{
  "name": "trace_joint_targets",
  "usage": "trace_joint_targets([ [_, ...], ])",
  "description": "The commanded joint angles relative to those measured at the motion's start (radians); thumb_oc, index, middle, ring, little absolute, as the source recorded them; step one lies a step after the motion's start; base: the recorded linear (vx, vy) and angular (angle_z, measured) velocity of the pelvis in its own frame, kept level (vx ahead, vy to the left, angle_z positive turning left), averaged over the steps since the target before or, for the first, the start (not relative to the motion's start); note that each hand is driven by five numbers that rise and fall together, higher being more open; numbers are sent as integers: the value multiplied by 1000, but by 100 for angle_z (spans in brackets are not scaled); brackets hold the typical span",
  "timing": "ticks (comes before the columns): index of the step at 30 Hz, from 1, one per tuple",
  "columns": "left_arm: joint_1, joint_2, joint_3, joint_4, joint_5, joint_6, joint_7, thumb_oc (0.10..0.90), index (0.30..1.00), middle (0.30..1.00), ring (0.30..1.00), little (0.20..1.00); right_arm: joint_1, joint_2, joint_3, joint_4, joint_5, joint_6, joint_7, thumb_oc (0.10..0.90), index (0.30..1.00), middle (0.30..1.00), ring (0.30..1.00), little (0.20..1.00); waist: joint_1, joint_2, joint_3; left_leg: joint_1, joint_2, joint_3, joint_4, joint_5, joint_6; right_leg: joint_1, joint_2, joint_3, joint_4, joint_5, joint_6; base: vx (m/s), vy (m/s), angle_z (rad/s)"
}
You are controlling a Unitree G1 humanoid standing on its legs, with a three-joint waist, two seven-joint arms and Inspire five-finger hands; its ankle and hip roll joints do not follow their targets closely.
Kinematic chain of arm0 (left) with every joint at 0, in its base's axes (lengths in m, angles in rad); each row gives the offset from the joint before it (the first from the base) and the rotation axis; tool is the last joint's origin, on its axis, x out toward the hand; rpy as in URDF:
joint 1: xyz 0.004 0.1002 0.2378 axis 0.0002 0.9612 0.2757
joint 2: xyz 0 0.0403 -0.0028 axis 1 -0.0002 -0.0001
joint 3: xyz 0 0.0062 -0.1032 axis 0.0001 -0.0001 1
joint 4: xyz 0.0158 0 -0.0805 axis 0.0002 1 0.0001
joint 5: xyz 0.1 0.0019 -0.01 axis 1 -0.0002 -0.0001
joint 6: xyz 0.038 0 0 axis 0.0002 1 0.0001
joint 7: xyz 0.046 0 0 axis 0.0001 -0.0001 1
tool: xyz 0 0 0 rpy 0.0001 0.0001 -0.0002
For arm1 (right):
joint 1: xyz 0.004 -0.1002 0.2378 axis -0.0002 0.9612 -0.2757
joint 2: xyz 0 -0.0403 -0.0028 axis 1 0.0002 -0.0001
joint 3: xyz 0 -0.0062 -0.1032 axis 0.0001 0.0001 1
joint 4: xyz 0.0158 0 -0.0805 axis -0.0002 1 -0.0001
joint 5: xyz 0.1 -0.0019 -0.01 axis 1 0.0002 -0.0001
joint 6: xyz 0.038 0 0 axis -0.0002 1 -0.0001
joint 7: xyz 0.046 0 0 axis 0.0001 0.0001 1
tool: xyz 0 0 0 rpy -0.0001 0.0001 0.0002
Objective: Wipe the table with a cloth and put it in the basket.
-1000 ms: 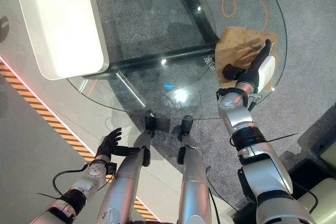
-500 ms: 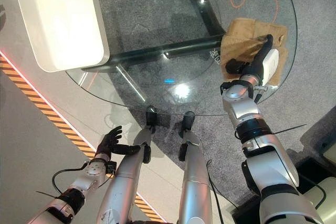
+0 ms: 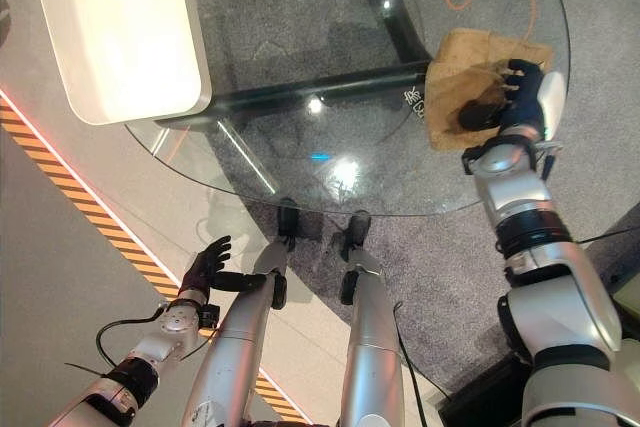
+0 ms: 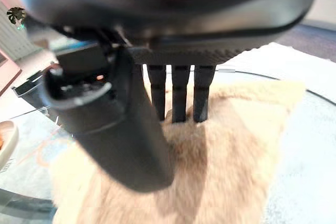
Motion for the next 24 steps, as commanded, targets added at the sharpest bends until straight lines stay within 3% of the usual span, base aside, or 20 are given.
trace_joint_targets([
  [1,76,26,-16,-43,-13,-16,11,800,900,900,900,900,38,47,69,-30,18,-15,93,100,300,300,300,200,38,24,-18,-25,-18,-4,144,-148,14,9,12,-4,-89,77,62,0,0,0],
  [11,75,17,-22,-44,-19,-15,14,800,900,900,900,900,41,61,62,-59,27,1,72,141,335,335,335,241,37,25,-18,-33,-23,-10,147,-150,16,2,11,0,-86,77,65,0,8,2],
  [24,70,6,-16,-31,-27,-19,19,800,900,900,900,900,54,82,59,-88,21,-8,49,100,300,300,300,200,36,26,-18,-29,-28,-3,154,-156,23,6,10,8,-84,81,71,2,18,1],
])
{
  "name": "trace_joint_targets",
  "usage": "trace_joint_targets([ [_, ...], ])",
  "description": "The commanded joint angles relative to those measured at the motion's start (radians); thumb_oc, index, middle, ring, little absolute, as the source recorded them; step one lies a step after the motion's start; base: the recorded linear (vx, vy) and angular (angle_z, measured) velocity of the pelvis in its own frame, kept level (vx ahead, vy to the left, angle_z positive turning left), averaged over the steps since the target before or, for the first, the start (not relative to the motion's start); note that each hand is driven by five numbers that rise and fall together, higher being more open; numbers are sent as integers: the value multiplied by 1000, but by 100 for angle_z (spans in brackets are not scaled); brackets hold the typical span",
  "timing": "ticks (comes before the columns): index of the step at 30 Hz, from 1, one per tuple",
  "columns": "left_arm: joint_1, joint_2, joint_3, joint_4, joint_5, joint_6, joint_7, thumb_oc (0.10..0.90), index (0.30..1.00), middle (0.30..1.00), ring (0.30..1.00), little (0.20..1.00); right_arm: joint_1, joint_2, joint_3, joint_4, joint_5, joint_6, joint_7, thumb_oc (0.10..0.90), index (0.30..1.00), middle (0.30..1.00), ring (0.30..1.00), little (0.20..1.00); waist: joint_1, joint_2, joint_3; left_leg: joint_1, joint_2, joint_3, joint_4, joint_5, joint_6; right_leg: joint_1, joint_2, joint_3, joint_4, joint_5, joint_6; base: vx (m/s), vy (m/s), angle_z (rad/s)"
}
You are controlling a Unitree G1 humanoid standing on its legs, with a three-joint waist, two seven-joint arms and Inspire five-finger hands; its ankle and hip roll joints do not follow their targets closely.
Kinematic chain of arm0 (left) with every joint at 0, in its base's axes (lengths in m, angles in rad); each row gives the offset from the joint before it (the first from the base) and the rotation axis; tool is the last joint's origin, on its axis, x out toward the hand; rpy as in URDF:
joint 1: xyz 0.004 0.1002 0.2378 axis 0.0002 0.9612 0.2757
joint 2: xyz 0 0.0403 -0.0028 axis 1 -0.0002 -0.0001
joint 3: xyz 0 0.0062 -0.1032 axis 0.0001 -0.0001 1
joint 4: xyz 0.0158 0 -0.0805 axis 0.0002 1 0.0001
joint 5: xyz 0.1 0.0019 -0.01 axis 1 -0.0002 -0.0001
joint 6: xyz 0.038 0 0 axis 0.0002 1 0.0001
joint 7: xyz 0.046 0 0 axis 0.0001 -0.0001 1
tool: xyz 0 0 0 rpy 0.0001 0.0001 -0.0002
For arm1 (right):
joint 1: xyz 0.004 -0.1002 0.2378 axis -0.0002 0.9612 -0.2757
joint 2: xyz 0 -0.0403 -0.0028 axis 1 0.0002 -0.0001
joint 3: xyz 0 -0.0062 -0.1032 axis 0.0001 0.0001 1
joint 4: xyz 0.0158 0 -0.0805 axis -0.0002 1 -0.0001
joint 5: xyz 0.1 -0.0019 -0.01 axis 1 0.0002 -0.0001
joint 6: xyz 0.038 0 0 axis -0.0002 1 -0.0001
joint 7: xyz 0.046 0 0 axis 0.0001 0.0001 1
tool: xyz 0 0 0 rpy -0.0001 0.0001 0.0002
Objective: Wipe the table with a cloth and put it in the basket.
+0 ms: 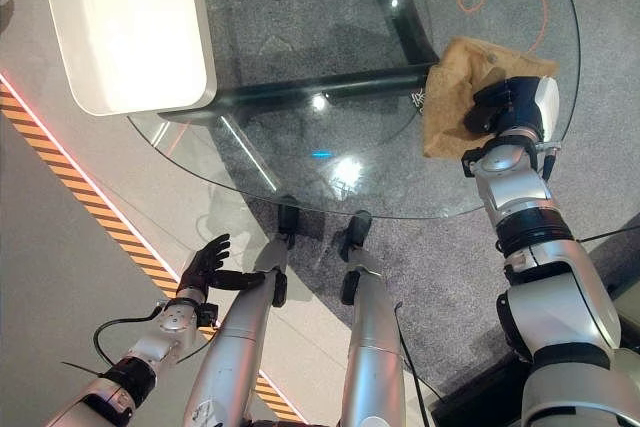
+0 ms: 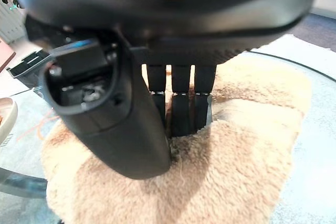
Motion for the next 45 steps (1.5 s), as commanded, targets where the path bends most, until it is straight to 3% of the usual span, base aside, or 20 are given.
trace_joint_targets([
  [1,69,6,-15,-15,-24,-17,19,800,900,900,900,900,50,57,54,-99,30,-36,16,402,559,559,559,502,24,24,-18,-23,-29,11,145,-157,22,2,10,25,-87,85,79,0,0,0],
  [2,70,6,-15,-16,-23,-16,20,800,900,900,900,900,50,58,52,-102,32,-38,4,685,801,801,801,785,25,23,-18,-22,-29,11,145,-158,22,3,10,24,-86,85,80,0,0,0],
  [3,70,6,-14,-17,-23,-15,20,800,900,900,900,900,50,58,50,-104,34,-40,-5,685,801,801,801,785,25,23,-18,-22,-28,11,146,-158,22,3,10,24,-86,85,80,0,0,0],
  [4,73,8,-14,-23,-24,-9,22,800,900,900,900,900,56,58,40,-122,45,-48,-46,800,900,900,900,900,24,20,-18,-20,-29,10,145,-161,23,6,10,25,-87,85,82,0,0,0],
  [13,89,-1,-11,-33,-26,-5,38,800,900,900,900,900,88,73,-8,-286,-59,-56,-210,800,900,900,900,900,15,9,-18,-17,-27,10,140,-165,27,7,17,26,-87,84,89,0,0,0],
  [27,112,-27,47,-42,10,4,38,800,900,900,900,900,213,105,-37,-704,-370,57,-234,800,900,900,900,900,-12,-16,-18,10,-20,21,122,-170,31,27,25,38,-94,75,97,0,0,0],
  [35,105,-30,56,-38,20,15,38,800,900,900,900,900,223,106,-24,-789,-466,98,-230,800,900,900,900,900,-14,-26,-18,13,-19,22,122,-174,32,32,26,36,-96,75,102,0,0,0],
  [45,88,-32,47,-19,24,15,36,800,900,900,900,900,179,111,21,-721,-566,191,-305,800,900,900,900,900,-5,-23,-18,3,-22,18,125,-177,33,27,21,29,-103,78,106,0,0,0],
])
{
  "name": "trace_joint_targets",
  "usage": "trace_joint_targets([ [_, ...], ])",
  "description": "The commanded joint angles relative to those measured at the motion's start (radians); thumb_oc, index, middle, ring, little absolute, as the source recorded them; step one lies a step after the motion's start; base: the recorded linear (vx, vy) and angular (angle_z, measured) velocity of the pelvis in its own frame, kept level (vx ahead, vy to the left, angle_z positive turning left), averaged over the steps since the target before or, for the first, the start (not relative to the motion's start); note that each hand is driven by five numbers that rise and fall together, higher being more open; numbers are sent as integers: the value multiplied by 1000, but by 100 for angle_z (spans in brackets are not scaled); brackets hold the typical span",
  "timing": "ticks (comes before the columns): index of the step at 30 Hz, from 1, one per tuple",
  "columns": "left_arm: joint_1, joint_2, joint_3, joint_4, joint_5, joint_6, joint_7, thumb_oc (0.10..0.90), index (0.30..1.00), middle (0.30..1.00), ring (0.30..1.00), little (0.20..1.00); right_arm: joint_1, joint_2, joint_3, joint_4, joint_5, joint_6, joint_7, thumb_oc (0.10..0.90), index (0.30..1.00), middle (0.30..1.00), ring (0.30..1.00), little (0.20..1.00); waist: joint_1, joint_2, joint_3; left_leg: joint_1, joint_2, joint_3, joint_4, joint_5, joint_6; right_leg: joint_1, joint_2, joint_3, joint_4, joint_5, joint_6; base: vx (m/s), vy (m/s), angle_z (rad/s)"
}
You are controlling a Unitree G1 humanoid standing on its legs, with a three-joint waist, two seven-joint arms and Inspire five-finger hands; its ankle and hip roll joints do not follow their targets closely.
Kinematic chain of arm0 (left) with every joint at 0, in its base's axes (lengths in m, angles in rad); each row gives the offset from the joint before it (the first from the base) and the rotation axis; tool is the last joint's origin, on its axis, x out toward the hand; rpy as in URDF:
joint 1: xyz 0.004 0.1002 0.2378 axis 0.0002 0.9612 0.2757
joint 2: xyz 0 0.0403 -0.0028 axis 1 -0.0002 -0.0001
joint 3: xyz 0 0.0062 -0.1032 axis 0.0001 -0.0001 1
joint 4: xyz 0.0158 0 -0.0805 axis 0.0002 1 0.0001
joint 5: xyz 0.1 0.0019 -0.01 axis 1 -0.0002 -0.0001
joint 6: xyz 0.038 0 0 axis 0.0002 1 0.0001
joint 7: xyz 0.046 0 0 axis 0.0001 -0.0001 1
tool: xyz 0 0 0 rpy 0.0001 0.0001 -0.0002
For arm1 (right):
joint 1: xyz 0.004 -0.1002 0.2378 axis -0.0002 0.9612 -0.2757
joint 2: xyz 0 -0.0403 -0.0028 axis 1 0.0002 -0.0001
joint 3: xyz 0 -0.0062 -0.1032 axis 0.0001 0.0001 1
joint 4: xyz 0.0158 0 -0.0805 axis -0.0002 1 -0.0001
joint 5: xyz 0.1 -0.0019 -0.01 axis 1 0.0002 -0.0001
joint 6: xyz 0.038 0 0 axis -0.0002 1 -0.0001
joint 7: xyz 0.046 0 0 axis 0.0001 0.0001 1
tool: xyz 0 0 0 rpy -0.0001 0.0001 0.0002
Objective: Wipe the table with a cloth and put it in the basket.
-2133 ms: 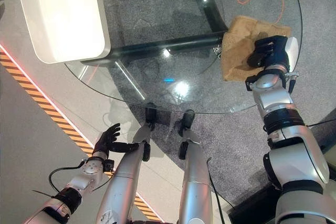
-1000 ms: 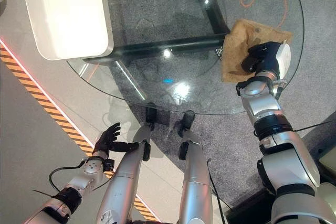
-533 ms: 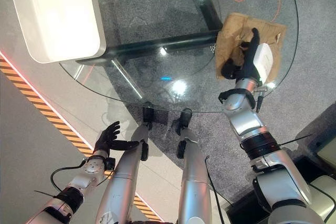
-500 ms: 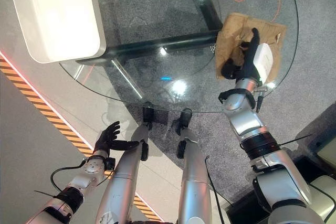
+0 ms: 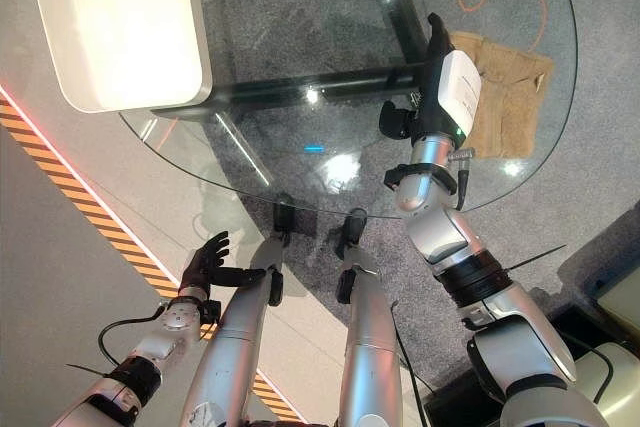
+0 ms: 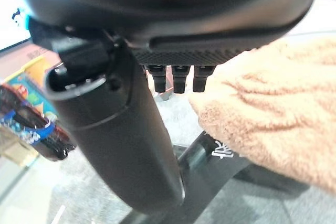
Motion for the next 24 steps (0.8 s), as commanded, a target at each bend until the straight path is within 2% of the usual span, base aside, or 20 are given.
trace_joint_targets([
  [1,84,4,2,-7,18,6,15,800,900,900,900,900,-64,-38,-14,-38,-141,32,-103,800,900,900,900,900,18,4,-21,16,-16,25,123,-175,26,24,16,34,-86,75,99,0,0,0],
  [2,84,4,2,-7,18,6,15,800,900,900,900,900,-64,-38,-13,-37,-141,32,-103,800,900,900,900,900,18,5,-21,16,-16,25,123,-175,26,24,16,33,-86,75,99,0,0,0],
  [3,78,4,-5,-2,15,5,14,800,900,900,900,900,-92,-45,5,11,-174,94,-121,800,900,900,900,900,23,8,-21,12,-18,23,127,-177,27,21,15,31,-83,75,100,0,0,0],
  [4,77,5,-8,1,14,3,12,800,900,900,900,900,-100,-48,12,31,-181,118,-124,800,900,900,900,900,25,9,-21,11,-18,23,127,-178,27,21,14,30,-83,75,100,0,0,0],
  [10,56,12,-36,13,-3,-5,9,800,900,900,900,900,-156,-50,80,257,-114,187,-149,800,900,900,900,900,38,19,-21,-5,-20,20,126,-175,26,13,6,17,-92,82,101,-5,0,3],
  [14,51,16,-49,13,-13,-3,10,800,900,900,900,900,-177,-60,98,333,-103,225,-159,800,900,900,900,900,43,25,-21,-12,-23,18,125,-174,28,6,5,15,-93,85,100,-1,6,3],
  [24,54,38,-72,-12,-35,-7,6,800,900,900,900,900,-213,-93,110,491,16,200,-194,800,900,900,900,900,51,37,-21,-36,-28,12,126,-168,29,-17,4,12,-94,91,98,0,0,0],
])
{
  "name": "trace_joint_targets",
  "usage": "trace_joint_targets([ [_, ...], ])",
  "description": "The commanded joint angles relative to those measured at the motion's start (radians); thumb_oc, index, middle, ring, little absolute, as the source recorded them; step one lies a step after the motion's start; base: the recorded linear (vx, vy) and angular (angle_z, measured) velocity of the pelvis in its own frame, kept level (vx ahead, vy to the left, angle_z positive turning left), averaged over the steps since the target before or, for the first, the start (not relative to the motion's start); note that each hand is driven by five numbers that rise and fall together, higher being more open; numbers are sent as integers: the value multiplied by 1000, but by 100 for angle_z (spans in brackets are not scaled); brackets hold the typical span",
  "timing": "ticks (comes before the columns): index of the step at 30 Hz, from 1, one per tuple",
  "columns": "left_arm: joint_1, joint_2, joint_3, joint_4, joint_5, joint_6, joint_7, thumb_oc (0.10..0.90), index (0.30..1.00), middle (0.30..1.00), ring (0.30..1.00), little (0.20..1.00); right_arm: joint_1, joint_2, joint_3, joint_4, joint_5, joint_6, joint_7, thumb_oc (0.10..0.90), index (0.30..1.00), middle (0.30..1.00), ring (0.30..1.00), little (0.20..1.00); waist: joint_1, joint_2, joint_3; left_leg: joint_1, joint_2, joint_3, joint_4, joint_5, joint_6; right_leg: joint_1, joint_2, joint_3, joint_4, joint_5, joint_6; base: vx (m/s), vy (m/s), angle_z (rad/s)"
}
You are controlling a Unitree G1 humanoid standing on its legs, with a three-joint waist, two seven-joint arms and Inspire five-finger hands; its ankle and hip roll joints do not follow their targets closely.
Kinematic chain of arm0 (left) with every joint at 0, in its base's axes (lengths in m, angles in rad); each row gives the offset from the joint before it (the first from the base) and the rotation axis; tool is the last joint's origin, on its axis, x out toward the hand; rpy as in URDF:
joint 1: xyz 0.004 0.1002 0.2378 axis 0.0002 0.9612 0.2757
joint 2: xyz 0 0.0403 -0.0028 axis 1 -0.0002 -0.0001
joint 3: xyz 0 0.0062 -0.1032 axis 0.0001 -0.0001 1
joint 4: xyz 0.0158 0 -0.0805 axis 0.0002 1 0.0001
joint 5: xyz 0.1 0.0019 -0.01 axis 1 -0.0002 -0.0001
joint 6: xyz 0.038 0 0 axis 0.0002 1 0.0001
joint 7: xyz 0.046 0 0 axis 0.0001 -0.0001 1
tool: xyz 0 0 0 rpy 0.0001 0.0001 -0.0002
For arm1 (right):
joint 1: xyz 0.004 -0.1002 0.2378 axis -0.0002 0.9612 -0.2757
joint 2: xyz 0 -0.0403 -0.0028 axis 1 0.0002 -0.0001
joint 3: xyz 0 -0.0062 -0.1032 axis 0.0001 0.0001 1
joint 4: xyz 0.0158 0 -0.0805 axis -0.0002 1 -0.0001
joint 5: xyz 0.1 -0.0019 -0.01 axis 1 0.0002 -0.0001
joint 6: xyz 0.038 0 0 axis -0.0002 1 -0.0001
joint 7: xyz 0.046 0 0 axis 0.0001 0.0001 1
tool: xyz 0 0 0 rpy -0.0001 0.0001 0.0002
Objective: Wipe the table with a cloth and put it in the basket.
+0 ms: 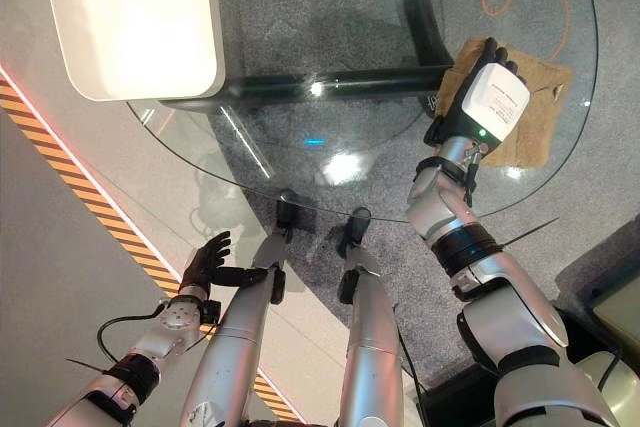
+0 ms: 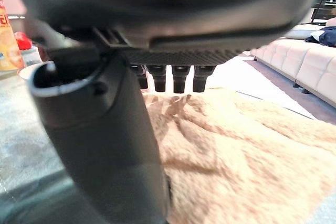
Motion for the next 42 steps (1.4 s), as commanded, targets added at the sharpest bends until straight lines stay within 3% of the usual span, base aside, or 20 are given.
trace_joint_targets([
  [1,72,13,-30,-30,-28,-2,9,800,900,900,900,900,-17,-111,17,88,53,0,-69,800,900,900,900,900,27,40,-20,-8,-16,32,127,-166,32,-2,18,33,-90,93,90,6,3,3],
  [11,71,15,-55,-36,-39,-7,4,800,900,900,900,900,-70,-102,37,216,195,-55,-4,800,900,900,900,900,44,63,-20,-21,-20,27,130,-160,30,-19,10,27,-82,91,81,0,0,0],
  [20,78,30,-75,-46,-45,-14,-13,800,900,900,900,900,-91,-91,51,452,194,-48,270,800,900,900,900,900,64,74,-20,-32,-25,11,132,-155,32,-31,8,18,-73,90,73,14,-6,2],
  [22,101,32,-85,-49,-45,-17,-17,800,900,900,900,900,-64,-84,52,483,194,-54,306,800,900,900,900,900,71,78,-20,6,-21,7,135,-186,29,0,13,26,-60,61,81,74,-17,8],
  [24,83,38,-81,-55,-46,-16,-19,800,900,900,900,900,-70,-87,47,508,186,-66,353,325,493,493,493,425,68,76,-20,-33,-25,6,129,-151,33,-32,10,16,-74,92,72,-37,-13,10],
  [25,82,38,-82,-55,-45,-15,-18,800,900,900,900,900,-65,-85,45,519,179,-74,364,163,354,354,354,263,68,76,-20,-33,-26,5,128,-150,33,-32,10,16,-75,93,72,-40,-10,6],
  [26,84,37,-84,-57,-45,-17,-17,800,900,900,900,900,-60,-84,44,525,173,-81,374,100,300,300,300,200,69,77,-20,-34,-26,5,129,-150,33,-34,9,16,-73,93,72,11,-14,3],
  [33,85,39,-84,-63,-48,-18,-11,800,900,900,900,900,-39,-86,32,534,161,-122,383,100,300,300,300,200,66,78,-20,-37,-29,2,129,-145,32,-36,14,20,-74,95,71,9,-1,0],
  [34,105,37,-93,-63,-49,-18,-9,800,900,900,900,900,-18,-81,33,533,162,-124,381,100,300,300,300,200,70,81,-20,0,-25,0,134,-178,28,-6,19,29,-60,65,80,61,-6,-2],
  [37,105,34,-95,-60,-54,-22,-7,800,900,900,900,900,-12,-77,24,528,165,-134,367,100,300,300,300,200,67,80,-20,0,-25,-1,134,-178,29,-8,20,32,-60,66,80,3,0,0],
  [38,86,35,-87,-60,-54,-22,-8,800,900,900,900,900,-31,-81,21,526,165,-134,366,100,300,300,300,200,62,77,-20,-37,-29,2,129,-145,32,-39,16,24,-74,96,72,-53,7,2],
  [42,82,30,-87,-64,-57,-15,-7,800,900,900,900,900,-27,-76,11,510,173,-134,360,100,300,300,300,200,58,73,-20,-35,-29,2,126,-144,32,-38,19,25,-76,98,72,-14,2,0],
])
